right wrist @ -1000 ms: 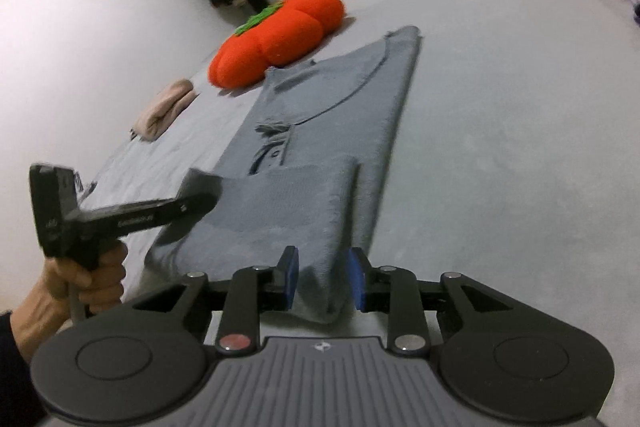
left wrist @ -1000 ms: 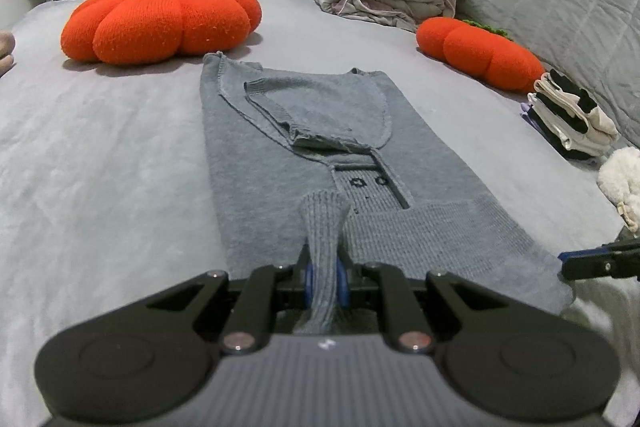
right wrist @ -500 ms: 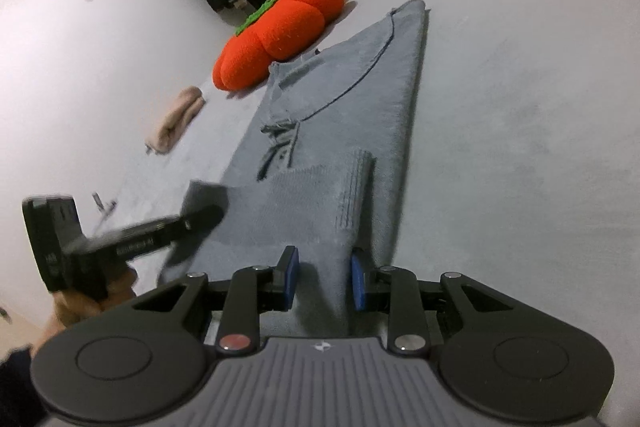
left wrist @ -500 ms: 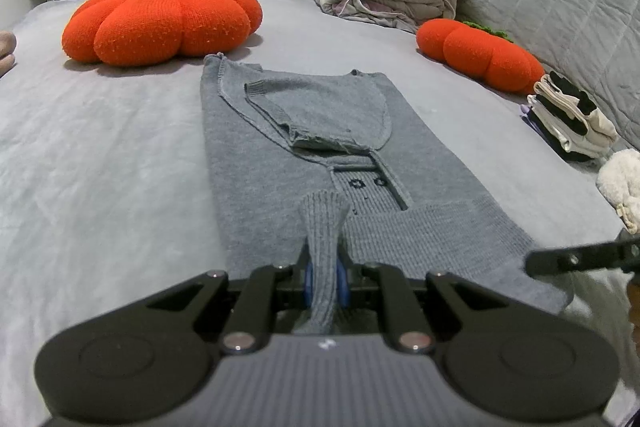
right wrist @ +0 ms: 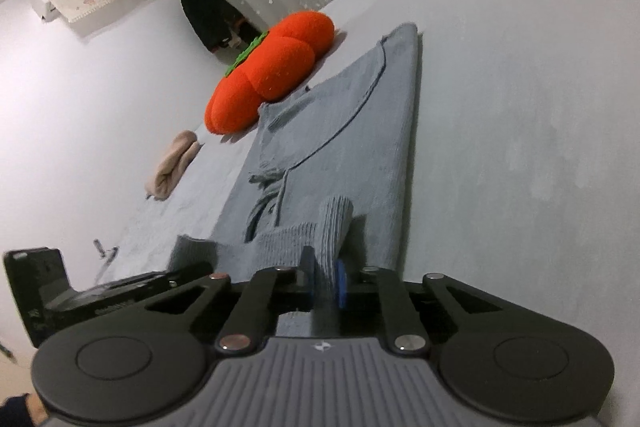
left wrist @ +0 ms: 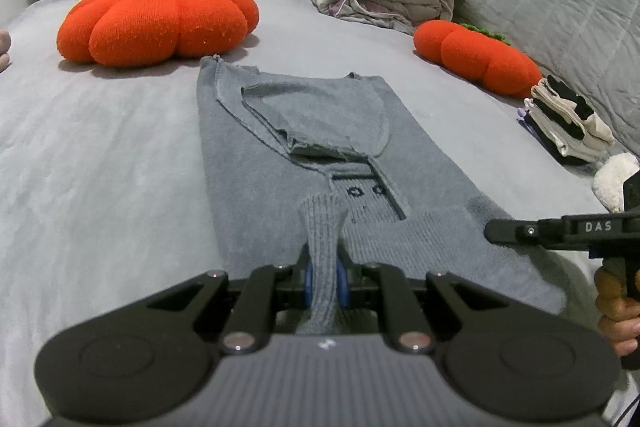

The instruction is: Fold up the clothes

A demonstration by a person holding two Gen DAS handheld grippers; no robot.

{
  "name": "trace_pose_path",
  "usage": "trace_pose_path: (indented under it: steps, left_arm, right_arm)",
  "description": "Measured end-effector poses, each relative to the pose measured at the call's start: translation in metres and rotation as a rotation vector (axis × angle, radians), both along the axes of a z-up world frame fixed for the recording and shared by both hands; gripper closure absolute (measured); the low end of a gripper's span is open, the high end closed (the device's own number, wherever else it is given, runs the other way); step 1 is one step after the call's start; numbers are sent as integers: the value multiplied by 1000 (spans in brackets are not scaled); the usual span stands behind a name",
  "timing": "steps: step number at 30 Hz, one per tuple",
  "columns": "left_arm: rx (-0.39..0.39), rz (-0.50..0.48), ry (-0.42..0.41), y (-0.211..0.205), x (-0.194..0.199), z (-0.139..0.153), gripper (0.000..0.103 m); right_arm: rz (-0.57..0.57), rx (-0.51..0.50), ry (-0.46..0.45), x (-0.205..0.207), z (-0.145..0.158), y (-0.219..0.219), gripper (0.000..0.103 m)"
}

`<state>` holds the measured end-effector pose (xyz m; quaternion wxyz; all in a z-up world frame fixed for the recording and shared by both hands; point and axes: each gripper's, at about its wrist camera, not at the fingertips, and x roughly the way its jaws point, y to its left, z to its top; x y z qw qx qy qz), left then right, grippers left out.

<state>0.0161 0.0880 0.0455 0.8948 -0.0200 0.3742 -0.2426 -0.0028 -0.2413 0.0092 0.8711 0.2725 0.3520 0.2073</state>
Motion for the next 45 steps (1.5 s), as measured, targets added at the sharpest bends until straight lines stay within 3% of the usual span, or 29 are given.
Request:
trace_pose_path:
  steps: [9,22,30,45]
  left_arm:
    - [-29,11,-37,-2,7,14,92]
    - [-61,72,-37,1,39,13,92]
    - [-151,78,-59,6,60,23,92]
    - [-132,160,-84,10,132,18,92]
  right_arm:
    - [-16,-169,-144,-4,21,14,93]
    - [-47,-262,-211,21,28,22,94]
    - [-63,-292,-267,34,35,24,94]
    - [-86,-375,-329,101,40,32,94]
